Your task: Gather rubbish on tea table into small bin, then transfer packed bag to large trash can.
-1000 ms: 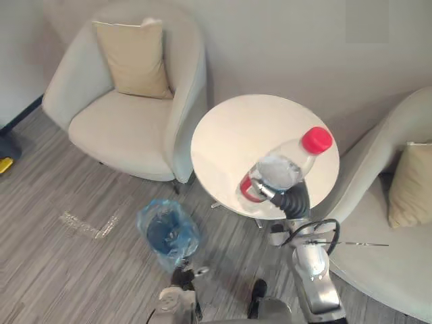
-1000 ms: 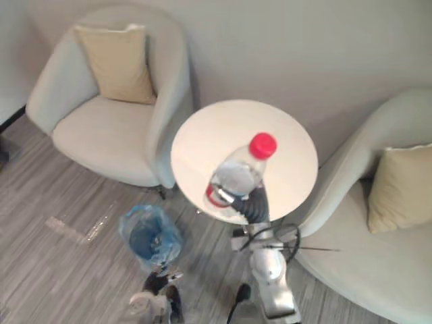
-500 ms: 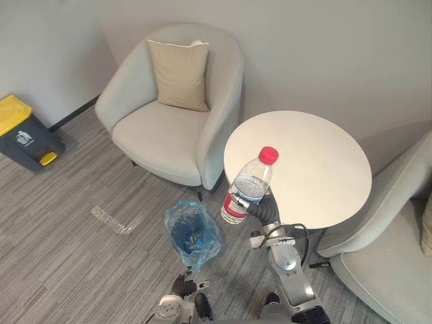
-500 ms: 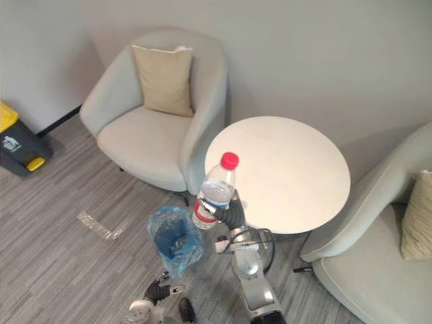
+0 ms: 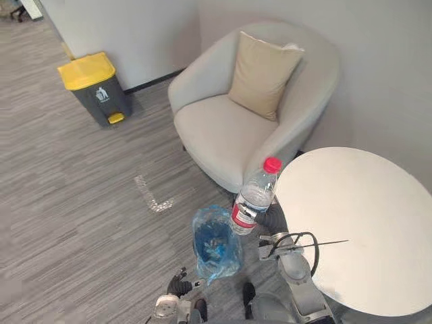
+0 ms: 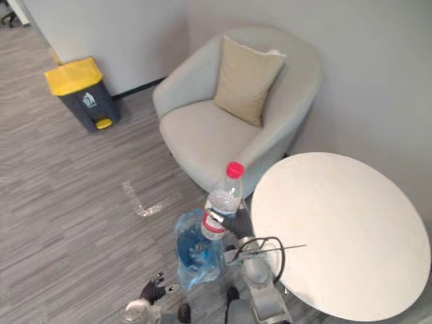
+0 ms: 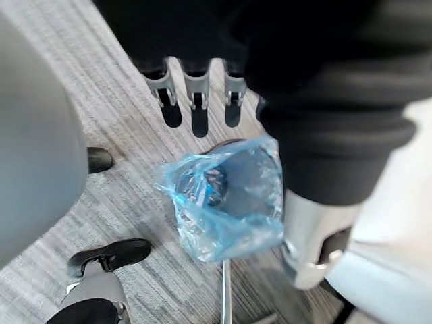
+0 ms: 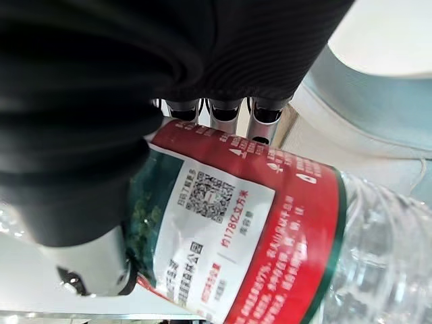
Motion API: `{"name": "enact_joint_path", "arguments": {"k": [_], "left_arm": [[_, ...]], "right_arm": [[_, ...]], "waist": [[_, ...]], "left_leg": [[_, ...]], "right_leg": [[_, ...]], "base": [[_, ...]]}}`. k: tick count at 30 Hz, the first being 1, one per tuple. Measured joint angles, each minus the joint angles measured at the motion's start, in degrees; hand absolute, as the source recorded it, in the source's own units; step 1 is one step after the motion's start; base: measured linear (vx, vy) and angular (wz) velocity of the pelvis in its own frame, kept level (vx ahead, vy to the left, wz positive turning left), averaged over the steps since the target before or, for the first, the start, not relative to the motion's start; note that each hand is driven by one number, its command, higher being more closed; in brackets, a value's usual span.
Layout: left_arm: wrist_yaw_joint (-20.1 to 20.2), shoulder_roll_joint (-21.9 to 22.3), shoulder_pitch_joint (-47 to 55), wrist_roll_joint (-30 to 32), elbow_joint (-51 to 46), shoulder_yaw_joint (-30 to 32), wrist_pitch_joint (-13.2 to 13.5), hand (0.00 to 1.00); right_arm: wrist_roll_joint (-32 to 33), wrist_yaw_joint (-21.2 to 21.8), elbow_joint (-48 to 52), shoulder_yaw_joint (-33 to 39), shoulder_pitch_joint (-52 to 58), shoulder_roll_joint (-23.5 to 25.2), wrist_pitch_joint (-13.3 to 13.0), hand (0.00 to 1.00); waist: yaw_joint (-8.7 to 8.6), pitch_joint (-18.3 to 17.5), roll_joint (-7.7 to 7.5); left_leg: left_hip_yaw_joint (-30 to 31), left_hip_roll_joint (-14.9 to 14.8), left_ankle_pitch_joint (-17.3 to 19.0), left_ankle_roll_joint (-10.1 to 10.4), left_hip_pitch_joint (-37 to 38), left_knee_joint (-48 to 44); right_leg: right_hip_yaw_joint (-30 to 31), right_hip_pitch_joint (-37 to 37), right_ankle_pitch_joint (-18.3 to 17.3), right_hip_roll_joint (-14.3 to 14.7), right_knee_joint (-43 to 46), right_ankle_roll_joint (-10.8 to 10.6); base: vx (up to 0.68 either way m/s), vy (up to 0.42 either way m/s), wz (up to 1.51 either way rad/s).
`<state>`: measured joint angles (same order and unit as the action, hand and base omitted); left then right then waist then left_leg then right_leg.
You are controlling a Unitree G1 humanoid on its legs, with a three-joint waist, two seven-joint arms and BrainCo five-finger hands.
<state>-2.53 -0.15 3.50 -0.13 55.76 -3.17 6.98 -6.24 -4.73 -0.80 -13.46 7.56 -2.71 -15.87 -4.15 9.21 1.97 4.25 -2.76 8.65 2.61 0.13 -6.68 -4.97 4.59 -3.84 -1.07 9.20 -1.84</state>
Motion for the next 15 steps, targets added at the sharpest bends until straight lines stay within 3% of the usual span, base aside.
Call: {"name": "enact_joint_path", "arguments": {"k": [7,9,10,11,15], "left_arm": [[0.07,-0.13,-0.04,0.05,-0.15,-1.18,-0.21,0.0],[0.07,-0.37,-0.07,0.05,-0.23,-1.27,-0.38,0.0],[0.09,-0.33,-0.11,0.07,-0.27,-1.37,-0.55,0.0],[0.08,-0.39,-0.25,0.07,-0.54,-1.92,-0.71,0.0],[-0.09,-1.75,0.28,0.09,-1.93,-2.91,-0.98,0.0]], "right_arm": [[0.06,0.7,0.04,2.02,1.19,0.39,0.05,1.0],[0.06,0.89,0.04,2.25,1.49,0.41,0.02,1.0],[0.03,0.9,0.0,2.7,1.63,0.37,0.03,1.0],[-0.02,0.93,-0.28,3.25,1.59,0.27,0.03,1.0],[-0.53,1.34,-2.73,2.82,0.73,0.5,-0.9,1.0]], "waist": [[0.2,-0.17,-0.31],[0.21,-0.16,-0.35],[0.21,-0.12,-0.32],[0.33,0.08,-0.65],[1.47,-0.42,-1.54]], "left_leg": [[-1.09,-0.45,-0.01,0.15,-0.15,-2.63],[-4.48,-0.62,0.35,0.35,-0.24,-2.6],[-12.3,-2.52,1.5,-0.14,-0.24,-2.63],[-16.18,-3.01,0.77,0.4,-0.05,-2.32],[-17.07,-0.49,-0.73,-0.31,1.0,-1.96]], "right_leg": [[-4.93,-4.91,0.0,-0.7,-2.13,0.0],[-6.94,-6.03,-0.03,-1.56,-2.63,0.05],[-8.17,-6.9,-0.52,-2.18,-2.71,0.61],[-9.07,-7.79,-1.01,-2.97,-2.72,0.28],[-8.56,-8.94,-1.28,-5.06,-3.41,-0.38]], "base": [[0.08,0.004,0.47],[-0.01,0.064,0.59],[-0.04,0.068,0.74],[-0.04,0.069,0.7],[-0.02,0.121,0.26]]}}
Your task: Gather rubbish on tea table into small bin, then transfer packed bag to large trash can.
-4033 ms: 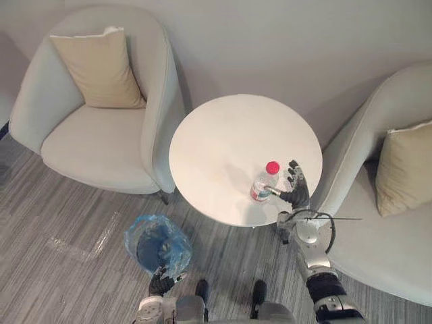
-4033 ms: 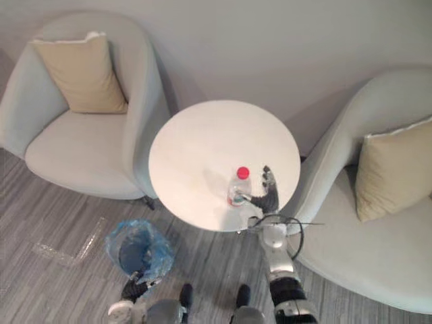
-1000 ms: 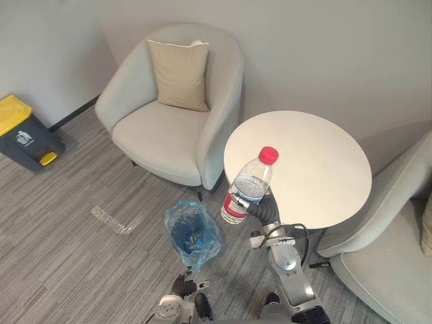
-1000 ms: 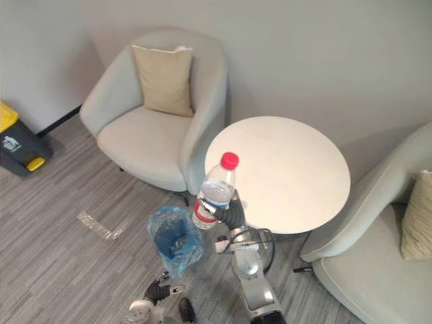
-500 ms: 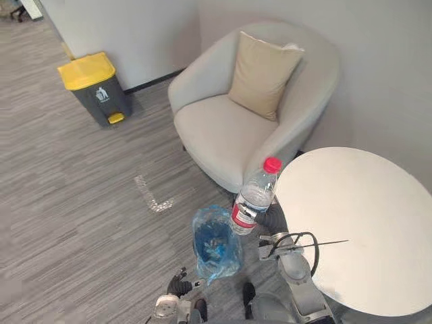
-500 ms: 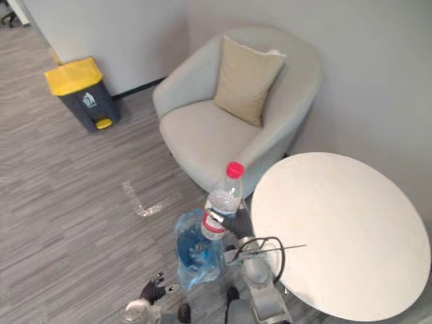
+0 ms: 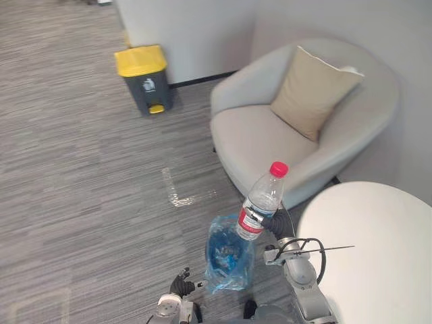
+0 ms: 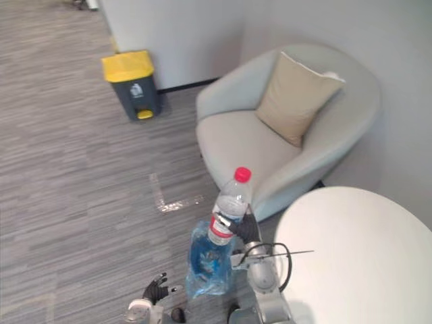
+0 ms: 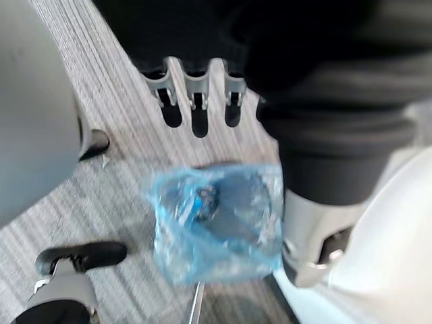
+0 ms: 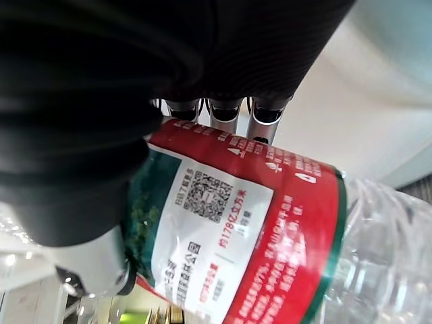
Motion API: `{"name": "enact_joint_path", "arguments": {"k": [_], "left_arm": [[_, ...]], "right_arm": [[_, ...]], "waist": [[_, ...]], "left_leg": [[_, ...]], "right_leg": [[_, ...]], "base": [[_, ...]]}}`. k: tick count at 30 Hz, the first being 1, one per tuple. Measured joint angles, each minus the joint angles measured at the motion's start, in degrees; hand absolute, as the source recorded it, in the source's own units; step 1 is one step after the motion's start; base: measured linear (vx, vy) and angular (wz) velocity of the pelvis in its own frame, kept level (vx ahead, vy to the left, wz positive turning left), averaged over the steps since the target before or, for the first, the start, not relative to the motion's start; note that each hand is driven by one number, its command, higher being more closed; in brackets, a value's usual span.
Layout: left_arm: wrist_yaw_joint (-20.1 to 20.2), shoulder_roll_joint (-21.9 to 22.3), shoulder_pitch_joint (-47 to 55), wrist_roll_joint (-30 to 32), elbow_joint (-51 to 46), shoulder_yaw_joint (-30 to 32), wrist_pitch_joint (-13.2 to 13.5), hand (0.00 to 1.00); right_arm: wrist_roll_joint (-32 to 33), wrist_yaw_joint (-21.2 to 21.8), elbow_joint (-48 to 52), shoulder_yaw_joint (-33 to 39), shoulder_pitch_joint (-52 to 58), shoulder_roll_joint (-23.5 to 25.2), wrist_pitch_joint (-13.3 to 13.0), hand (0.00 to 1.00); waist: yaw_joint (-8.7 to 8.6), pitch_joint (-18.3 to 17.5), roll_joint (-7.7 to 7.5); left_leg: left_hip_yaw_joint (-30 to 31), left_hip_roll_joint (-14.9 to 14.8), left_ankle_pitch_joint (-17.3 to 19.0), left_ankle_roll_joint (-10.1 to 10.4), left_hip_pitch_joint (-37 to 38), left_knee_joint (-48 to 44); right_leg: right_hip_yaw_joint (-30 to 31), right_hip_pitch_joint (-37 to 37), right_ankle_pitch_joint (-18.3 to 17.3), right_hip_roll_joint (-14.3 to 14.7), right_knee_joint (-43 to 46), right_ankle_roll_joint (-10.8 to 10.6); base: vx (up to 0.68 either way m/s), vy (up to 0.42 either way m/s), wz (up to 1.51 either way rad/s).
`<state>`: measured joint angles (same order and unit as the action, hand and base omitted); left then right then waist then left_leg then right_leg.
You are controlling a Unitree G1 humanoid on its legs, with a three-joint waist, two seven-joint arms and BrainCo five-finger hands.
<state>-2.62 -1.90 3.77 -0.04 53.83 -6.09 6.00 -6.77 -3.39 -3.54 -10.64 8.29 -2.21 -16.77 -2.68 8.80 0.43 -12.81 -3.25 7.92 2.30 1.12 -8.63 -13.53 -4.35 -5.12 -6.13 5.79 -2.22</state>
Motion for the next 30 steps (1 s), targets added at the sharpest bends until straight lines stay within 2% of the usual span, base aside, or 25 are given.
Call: {"name": "enact_joint_path", "arguments": {"k": [5,11,14,15,16,18,20,24,30], "left_arm": [[-1.14,-0.59,1.3,-0.03,-0.18,0.09,0.62,0.0],[-2.3,-0.76,1.24,-0.2,-0.28,0.55,1.2,0.0],[-2.67,-0.94,-0.4,-1.38,-1.6,0.66,2.51,0.0],[-2.99,-0.79,-2.13,-2.28,-2.19,0.64,2.67,0.0],[-3.41,-0.77,-3.46,-2.69,-2.64,0.65,2.7,0.0],[-3.77,-0.86,-5.24,-3.66,-3.43,0.67,2.92,0.0],[-4.89,-1.2,-7.38,-5.64,-5.32,0.68,3.37,0.0],[-5.61,-2.12,-10.42,-8.84,-6.04,0.75,3.46,0.0],[-7.32,-1.73,-15.28,-10.82,-6.2,1.17,3.64,0.0]], "right_arm": [[-2.4,0.03,-10.15,-4.51,-1.92,-0.08,-0.84,1.0],[-6.79,-0.12,-18.77,-8.82,-6.83,-2.33,-0.87,1.0],[-8.71,-0.15,-19.99,-12.24,-13.22,-3.79,-1.14,1.0],[-9.03,-0.06,-20.07,-13.4,-16.94,-5.25,-1.28,1.0],[-9.04,-0.04,-20.3,-14.47,-19.91,-6.45,-1.27,1.0],[-9.05,-0.06,-21.17,-14.81,-23.39,-7.96,-1.27,1.0],[-9.09,-0.16,-23.61,-15.17,-28.4,-10.63,-0.96,1.0],[-9.07,-1.39,-26.03,-15.42,-34.38,-14.43,-0.18,1.0],[-8.4,-2.66,-27.66,-14.84,-41.72,-17.9,0.91,1.0]], "waist": [[0.21,-0.34,0.72],[0.35,1.14,1.09],[0.36,5.0,1.91],[0.44,7.65,3.23],[0.77,9.87,4.28],[0.79,13.13,5.05],[1.41,16.26,5.44],[2.34,17.56,5.73],[3.59,17.84,6.16]], "left_leg": [[-2.44,1.11,-2.03,-0.79,4.85,5.88],[-4.59,0.94,-3.36,-1.1,3.81,7.26],[-5.14,-1.27,1.08,-2.09,-5.7,-4.65],[-4.91,-3.18,3.71,-2.52,-11.04,-12.12],[-4.55,-4.12,4.89,-2.84,-14.97,-16.12],[-4.01,-4.45,5.67,-3.14,-18.28,-19.21],[-3.91,-4.73,6.59,-3.27,-24.58,-23.56],[-3.45,-5.12,6.69,-3.48,-34.14,-28.21],[-2.25,-4.98,6.08,-4.98,-44.06,-32.15]], "right_leg": [[2.88,-0.83,0.54,-0.29,-0.16,-0.85],[5.85,3.39,0.7,0.04,3.35,-1.04],[7.55,9.55,0.96,0.28,6.91,-0.96],[7.77,12.77,0.95,0.98,8.71,-0.94],[7.91,15.67,0.86,1.29,10.4,-0.99],[7.89,18.6,0.69,1.15,12.73,-1.18],[7.98,24.95,-0.37,0.49,17.21,-1.52],[7.94,34.23,-0.29,-0.14,21.45,-1.45],[7.52,43.6,-0.09,-1.04,25.8,-1.56]], "base": [[-0.02,0.055,-0.28],[-0.08,-0.002,-0.24],[-0.23,-0.01,-0.16],[-0.28,0.04,-0.13],[-0.28,0.04,-0.11],[-0.29,0.079,0.01],[-0.33,0.089,0.04],[-0.19,0.057,0.02],[-0.09,0.04,0.07]]}}
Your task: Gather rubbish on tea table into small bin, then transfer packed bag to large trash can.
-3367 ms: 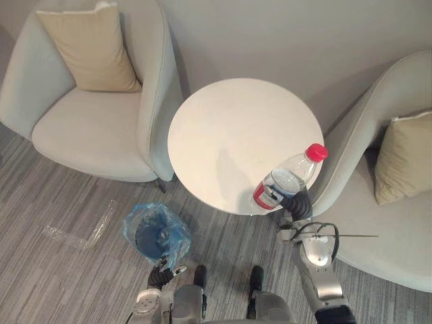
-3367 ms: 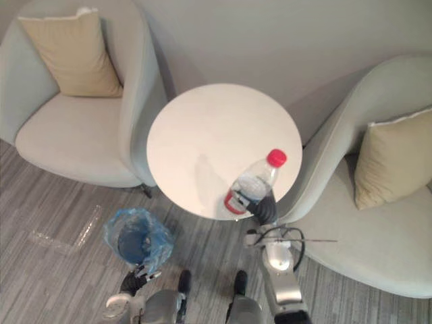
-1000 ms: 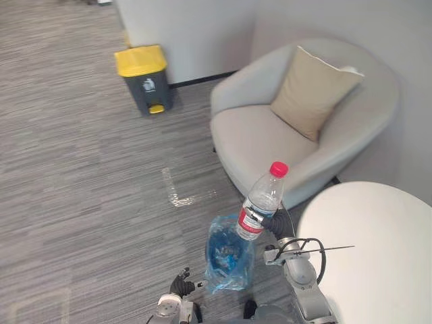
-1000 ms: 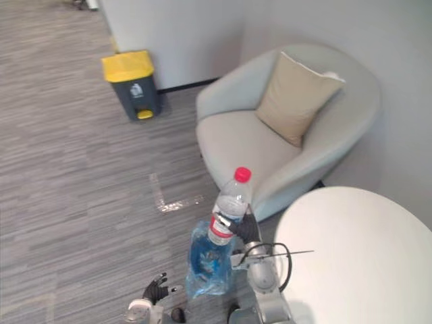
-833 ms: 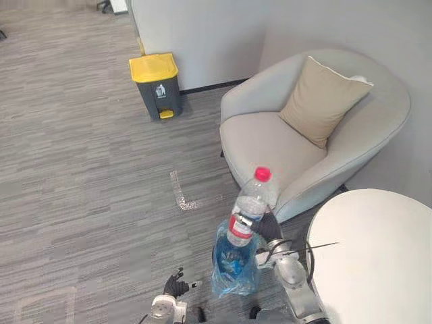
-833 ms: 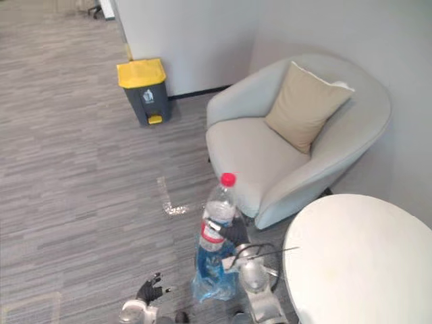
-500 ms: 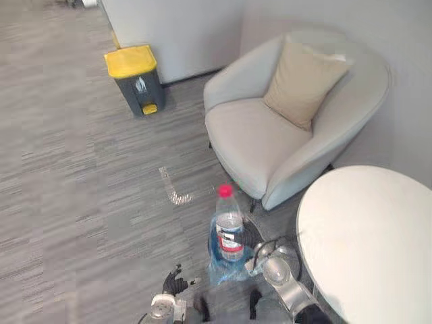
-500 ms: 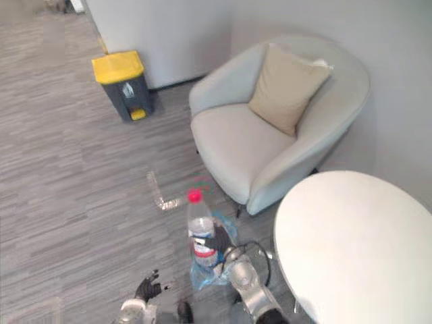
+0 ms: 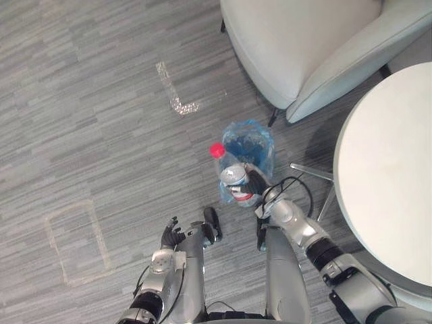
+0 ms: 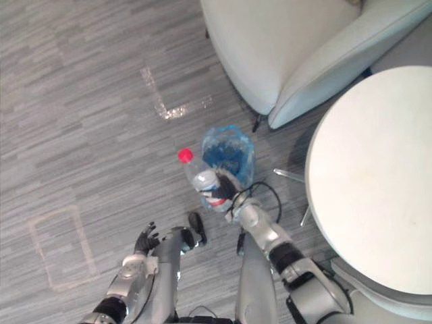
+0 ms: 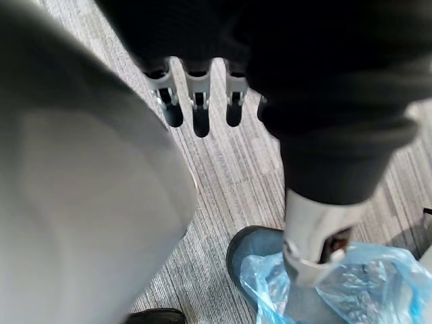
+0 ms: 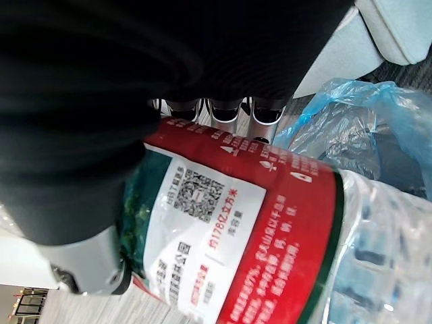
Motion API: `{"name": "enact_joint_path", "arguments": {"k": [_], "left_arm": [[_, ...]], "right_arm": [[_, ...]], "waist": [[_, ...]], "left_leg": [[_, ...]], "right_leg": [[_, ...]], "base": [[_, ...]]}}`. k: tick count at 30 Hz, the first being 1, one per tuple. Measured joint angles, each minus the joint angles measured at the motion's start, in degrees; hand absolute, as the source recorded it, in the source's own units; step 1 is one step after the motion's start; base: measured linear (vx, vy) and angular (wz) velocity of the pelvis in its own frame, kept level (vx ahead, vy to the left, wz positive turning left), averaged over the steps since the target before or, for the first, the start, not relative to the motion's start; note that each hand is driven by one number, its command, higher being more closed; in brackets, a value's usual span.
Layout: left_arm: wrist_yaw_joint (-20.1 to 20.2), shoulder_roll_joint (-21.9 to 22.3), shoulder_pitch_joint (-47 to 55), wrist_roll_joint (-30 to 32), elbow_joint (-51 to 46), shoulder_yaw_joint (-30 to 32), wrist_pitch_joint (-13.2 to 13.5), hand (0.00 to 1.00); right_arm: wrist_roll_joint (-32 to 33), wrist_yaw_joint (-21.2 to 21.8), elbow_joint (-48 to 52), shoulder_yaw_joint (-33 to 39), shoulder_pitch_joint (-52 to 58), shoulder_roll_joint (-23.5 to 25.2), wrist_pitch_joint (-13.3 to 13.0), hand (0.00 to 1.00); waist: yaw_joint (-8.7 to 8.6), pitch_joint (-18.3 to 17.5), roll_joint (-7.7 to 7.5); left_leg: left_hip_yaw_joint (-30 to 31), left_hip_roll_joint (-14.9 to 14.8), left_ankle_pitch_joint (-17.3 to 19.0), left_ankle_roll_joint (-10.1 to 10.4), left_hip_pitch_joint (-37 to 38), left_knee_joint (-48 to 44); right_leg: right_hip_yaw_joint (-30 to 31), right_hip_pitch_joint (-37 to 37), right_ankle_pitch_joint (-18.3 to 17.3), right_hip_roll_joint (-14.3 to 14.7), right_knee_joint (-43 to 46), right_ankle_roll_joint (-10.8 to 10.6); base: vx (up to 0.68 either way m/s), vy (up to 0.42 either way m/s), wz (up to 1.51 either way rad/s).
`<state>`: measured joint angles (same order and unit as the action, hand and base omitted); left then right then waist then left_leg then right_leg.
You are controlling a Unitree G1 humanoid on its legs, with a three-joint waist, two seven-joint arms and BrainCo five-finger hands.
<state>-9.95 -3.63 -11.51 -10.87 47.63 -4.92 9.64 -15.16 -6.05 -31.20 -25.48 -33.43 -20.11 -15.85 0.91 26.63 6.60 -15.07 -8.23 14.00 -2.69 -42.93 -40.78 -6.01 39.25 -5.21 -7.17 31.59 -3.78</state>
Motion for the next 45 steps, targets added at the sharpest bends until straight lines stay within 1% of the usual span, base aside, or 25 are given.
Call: {"name": "enact_joint_path", "arguments": {"k": [1,3,4,6,11,13,16,18,19,21,24,29,30,34,36,38,40,41,43,45], "left_arm": [[-0.01,0.11,-0.37,-0.27,-0.15,0.19,-0.02,0.0],[-0.07,1.94,-1.45,-0.53,-2.29,1.57,-0.1,0.0],[-0.07,2.31,-1.45,-0.53,-2.74,1.72,-0.11,0.0],[-0.11,3.79,-1.39,-0.53,-6.13,1.79,-0.29,0.0],[-0.02,5.48,-1.28,-0.52,-10.67,1.76,-0.52,0.0],[0.04,6.31,-1.08,-0.5,-13.09,1.78,-0.62,0.0],[0.12,6.55,-0.9,-0.47,-15.71,1.9,-0.59,0.0],[0.35,6.53,-0.81,-0.53,-15.95,2.19,-0.74,0.0],[0.82,6.47,-0.58,-0.53,-16.08,2.34,-0.73,0.0],[1.68,6.43,-0.22,-0.69,-16.45,2.79,-0.55,0.0],[2.87,5.83,-0.15,-1.73,-16.56,2.67,-0.2,0.0],[3.19,4.46,-0.17,-2.81,-16.52,1.29,0.91,0.0],[3.46,4.58,-0.6,-2.87,-15.94,1.62,1.37,0.0],[2.79,4.74,-3.57,-2.89,-13.56,3.21,1.78,0.0],[2.42,5.01,-4.64,-2.9,-13.07,3.87,2.21,0.0],[2.4,5.17,-4.88,-2.91,-12.75,3.86,2.35,0.0],[2.37,5.88,-5.31,-3.32,-12.06,4.01,2.72,0.0],[2.36,6.39,-5.57,-3.92,-11.98,4.02,2.77,0.0],[2.37,6.89,-5.85,-4.35,-11.88,3.99,2.97,0.0],[2.36,6.93,-5.86,-4.61,-11.75,4.13,3.24,0.0]], "right_arm": [[0.07,-0.22,0.0,0.07,-0.46,-0.18,0.06,1.0],[0.32,-1.29,0.03,0.67,-2.7,-0.26,0.42,1.0],[0.45,-1.42,0.07,0.73,-2.99,-0.28,0.59,1.0],[0.63,-1.83,1.05,1.74,-4.79,-0.59,1.36,1.0],[1.78,-3.91,3.79,4.45,-7.37,-0.79,2.05,1.0],[1.89,-5.22,3.98,6.63,-8.4,-1.38,2.44,1.0],[2.24,-6.19,5.77,8.22,-9.49,-2.82,2.83,1.0],[2.31,-6.47,5.68,9.92,-9.74,-3.16,3.19,1.0],[2.32,-6.53,5.6,10.2,-9.9,-3.96,3.45,1.0],[2.4,-6.53,5.58,10.37,-10.6,-4.98,3.57,1.0],[2.82,-7.28,5.32,12.22,-11.45,-5.29,3.57,1.0],[2.72,-7.86,4.12,13.56,-12.05,-5.2,3.67,1.0],[2.71,-8.01,2.67,13.79,-12.15,-5.15,4.02,1.0],[2.62,-8.32,0.44,14.07,-12.36,-4.52,5.54,1.0],[1.7,-8.33,-0.98,14.47,-12.99,-4.06,7.49,1.0],[1.63,-8.32,-2.55,16.36,-13.47,-2.72,8.46,1.0],[1.5,-8.49,-4.12,18.84,-14.55,-1.07,9.99,1.0],[1.26,-8.51,-4.58,19.61,-15.05,-0.59,10.23,0.0],[1.06,-8.52,-5.87,20.34,-15.84,0.23,10.51,0.0],[1.04,-8.41,-5.92,20.54,-15.87,1.03,10.82,0.0]], "waist": [[0.2,0.0,0.0],[1.55,0.05,0.04],[1.66,0.05,0.03],[2.6,0.61,0.32],[3.18,0.84,0.36],[3.98,0.85,0.34],[4.51,0.85,0.34],[4.57,0.85,0.34],[4.62,0.85,0.34],[4.66,0.85,0.34],[4.86,0.85,0.34],[4.88,0.85,0.34],[4.88,0.85,0.34],[4.86,0.81,0.26],[4.78,0.81,0.26],[4.67,0.81,0.26],[4.63,0.81,0.26],[4.57,0.81,0.26],[4.58,0.81,0.26],[4.58,0.81,0.26]], "left_leg": [[0.0,0.04,-0.08,-0.12,-0.71,-0.19],[0.01,0.37,-0.61,-0.81,-3.85,-0.62],[0.02,0.46,-0.72,-0.87,-4.28,-0.64],[0.51,1.01,-1.17,-0.86,-6.42,-0.74],[1.61,1.68,-1.97,-1.04,-9.15,-0.79],[1.61,2.12,-2.02,-0.99,-9.23,-0.49],[2.01,2.24,-2.2,-0.74,-10.68,-0.33],[2.38,2.44,-2.5,-0.91,-11.15,-0.13],[2.46,2.72,-3.07,-1.31,-11.1,0.08],[2.46,2.91,-3.12,-1.34,-11.09,0.1],[2.51,2.98,-3.13,-1.35,-11.07,0.09],[2.49,2.98,-3.02,-1.13,-11.09,0.17],[2.45,2.98,-2.76,-0.69,-11.09,0.27],[2.07,2.98,-2.78,-0.59,-12.28,0.33],[1.88,2.67,-3.18,-1.24,-13.3,-0.38],[1.82,2.55,-3.2,-1.26,-13.27,-0.55],[1.48,2.06,-3.1,-1.17,-13.4,-1.34],[1.48,1.96,-2.99,-1.03,-13.52,-1.49],[1.46,1.93,-2.66,-0.53,-13.55,-1.51],[1.44,1.86,-2.59,-0.58,-13.65,-1.52]], "right_leg": [[0.02,0.8,0.0,-0.1,0.41,0.0],[-0.03,4.42,-0.15,-0.69,2.11,0.17],[-0.04,4.91,-0.21,-0.8,2.36,0.18],[-0.31,7.15,-0.64,-1.32,3.57,0.44],[-1.56,9.65,-1.59,-2.24,5.26,0.92],[-1.63,10.16,-2.26,-2.79,6.07,1.02],[-1.93,11.46,-2.41,-2.87,6.21,1.08],[-2.45,11.78,-2.62,-3.07,6.25,1.24],[-2.61,11.79,-2.79,-3.37,6.39,1.29],[-2.67,11.89,-3.08,-3.62,6.73,1.37],[-2.72,11.93,-3.44,-3.73,7.12,1.59],[-2.71,12.12,-3.53,-3.78,7.3,1.68],[-2.71,12.15,-3.53,-3.82,7.29,1.68],[-2.41,13.73,-3.5,-3.94,7.7,1.69],[-2.27,14.85,-3.51,-3.89,8.34,1.7],[-2.23,14.82,-3.51,-3.82,8.4,1.7],[-2.19,14.8,-3.53,-3.7,8.71,1.72],[-2.26,14.81,-3.54,-3.67,8.81,1.74],[-2.28,14.83,-3.54,-3.7,8.94,1.75],[-2.34,14.97,-3.53,-3.71,9.08,1.82]], "base": [[-0.04,0.008,0.08],[-0.03,0.002,0.05],[-0.01,0.004,0.12],[0.0,0.0,0.15],[0.02,-0.016,0.17],[0.02,-0.018,0.09],[0.02,-0.023,0.06],[0.03,-0.021,0.12],[0.04,-0.019,0.13],[0.04,-0.019,0.07],[0.03,-0.026,0.05],[0.0,-0.014,0.0],[0.0,0.0,0.0],[-0.02,-0.023,-0.02],[-0.02,-0.038,-0.05],[-0.01,-0.025,-0.04],[-0.01,-0.012,-0.02],[-0.04,-0.017,-0.01],[-0.06,-0.017,0.03],[-0.06,-0.022,0.02]]}}
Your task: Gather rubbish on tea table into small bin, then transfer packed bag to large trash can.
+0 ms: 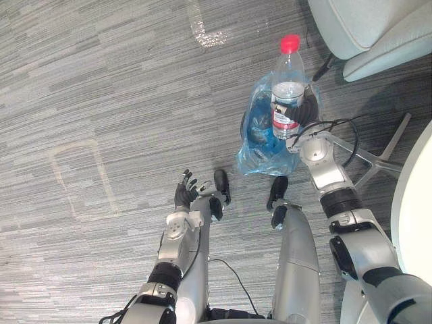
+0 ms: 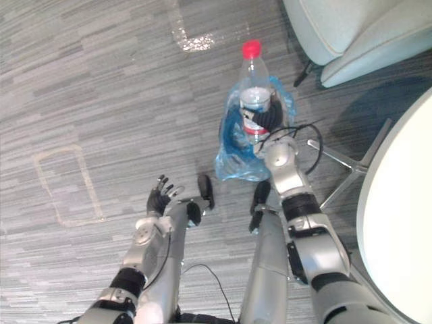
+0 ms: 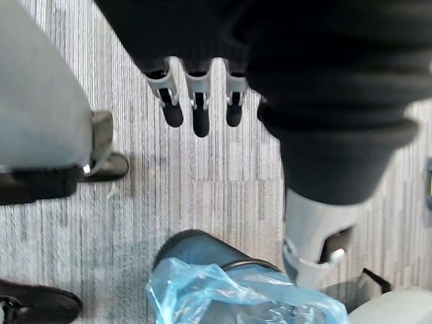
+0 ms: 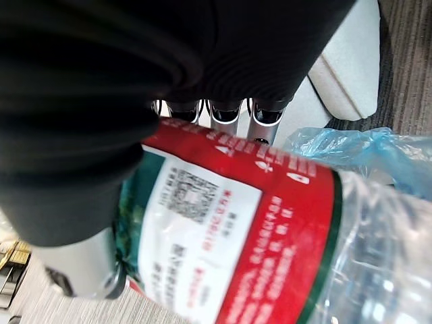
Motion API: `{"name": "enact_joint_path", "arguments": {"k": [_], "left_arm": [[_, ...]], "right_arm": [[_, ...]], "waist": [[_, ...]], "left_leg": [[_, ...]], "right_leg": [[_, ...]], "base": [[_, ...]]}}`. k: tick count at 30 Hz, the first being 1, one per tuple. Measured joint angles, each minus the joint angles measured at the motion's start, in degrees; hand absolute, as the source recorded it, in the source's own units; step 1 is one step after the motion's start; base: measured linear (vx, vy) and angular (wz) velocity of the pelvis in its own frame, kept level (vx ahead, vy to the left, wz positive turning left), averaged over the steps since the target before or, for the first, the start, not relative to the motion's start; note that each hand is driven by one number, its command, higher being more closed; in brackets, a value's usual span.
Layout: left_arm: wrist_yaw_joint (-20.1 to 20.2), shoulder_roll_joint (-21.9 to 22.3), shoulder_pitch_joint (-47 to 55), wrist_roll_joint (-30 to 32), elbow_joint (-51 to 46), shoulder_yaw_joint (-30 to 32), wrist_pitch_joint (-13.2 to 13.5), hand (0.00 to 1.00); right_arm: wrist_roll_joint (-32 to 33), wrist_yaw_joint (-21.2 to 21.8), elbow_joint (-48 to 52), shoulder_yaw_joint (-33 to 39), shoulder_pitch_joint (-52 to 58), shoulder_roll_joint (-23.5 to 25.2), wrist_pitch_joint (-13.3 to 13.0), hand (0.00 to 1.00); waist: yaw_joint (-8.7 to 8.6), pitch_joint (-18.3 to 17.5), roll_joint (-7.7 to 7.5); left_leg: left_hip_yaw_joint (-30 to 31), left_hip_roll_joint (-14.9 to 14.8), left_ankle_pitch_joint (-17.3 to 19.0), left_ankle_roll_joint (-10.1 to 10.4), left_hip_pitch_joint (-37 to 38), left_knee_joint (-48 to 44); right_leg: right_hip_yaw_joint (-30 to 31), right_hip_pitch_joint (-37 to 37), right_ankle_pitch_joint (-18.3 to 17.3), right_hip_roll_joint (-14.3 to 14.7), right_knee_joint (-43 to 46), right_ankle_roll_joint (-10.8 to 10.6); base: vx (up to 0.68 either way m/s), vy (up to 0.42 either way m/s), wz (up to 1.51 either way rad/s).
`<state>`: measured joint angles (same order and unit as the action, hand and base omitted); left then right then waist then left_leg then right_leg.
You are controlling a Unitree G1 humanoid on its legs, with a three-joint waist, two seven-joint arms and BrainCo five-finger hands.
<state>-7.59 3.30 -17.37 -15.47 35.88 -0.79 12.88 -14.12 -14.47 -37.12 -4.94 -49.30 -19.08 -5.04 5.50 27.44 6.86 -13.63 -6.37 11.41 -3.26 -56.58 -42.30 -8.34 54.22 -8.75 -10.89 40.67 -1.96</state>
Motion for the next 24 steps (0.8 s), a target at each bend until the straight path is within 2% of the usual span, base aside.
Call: {"name": "enact_joint_path", "arguments": {"k": [11,14,17,24], "left_arm": [[-0.05,0.45,-0.59,-0.36,0.81,2.04,0.21,0.0],[-0.06,0.45,-0.89,-0.35,0.8,2.18,0.12,0.0],[-0.03,0.52,-0.98,-0.32,0.75,2.59,-0.19,0.0],[-0.01,0.74,-0.92,0.26,0.75,4.36,-1.5,0.0]], "right_arm": [[0.0,-0.2,0.35,2.02,0.21,3.44,0.31,0.0],[-1.87,-0.13,2.88,1.93,1.78,4.39,0.39,0.0],[-4.27,-0.02,5.14,1.71,4.04,5.7,0.48,0.0],[-16.23,1.2,6.55,0.23,7.95,5.51,1.76,0.0]], "waist": [[-0.06,-0.02,-0.03],[-0.08,-0.11,-0.23],[-0.31,-0.35,-0.72],[-0.77,-0.75,-1.58]], "left_leg": [[-0.27,-0.4,-0.02,-0.01,-0.73,-0.84],[-0.49,-0.61,-0.01,-0.01,-0.58,-0.94],[-0.7,-0.93,0.0,-0.01,0.04,-0.98],[-1.15,-1.86,0.1,-0.03,0.73,-0.94]], "right_leg": [[0.0,0.75,0.14,-0.02,0.78,0.2],[0.02,0.66,0.18,0.01,0.89,0.26],[0.07,0.12,0.21,0.18,0.87,0.32],[0.19,-0.65,0.78,0.98,-0.07,0.58]], "base": [[-0.02,-0.013,0.0],[-0.04,-0.02,-0.02],[-0.04,-0.028,-0.03],[-0.03,-0.022,-0.05]]}}
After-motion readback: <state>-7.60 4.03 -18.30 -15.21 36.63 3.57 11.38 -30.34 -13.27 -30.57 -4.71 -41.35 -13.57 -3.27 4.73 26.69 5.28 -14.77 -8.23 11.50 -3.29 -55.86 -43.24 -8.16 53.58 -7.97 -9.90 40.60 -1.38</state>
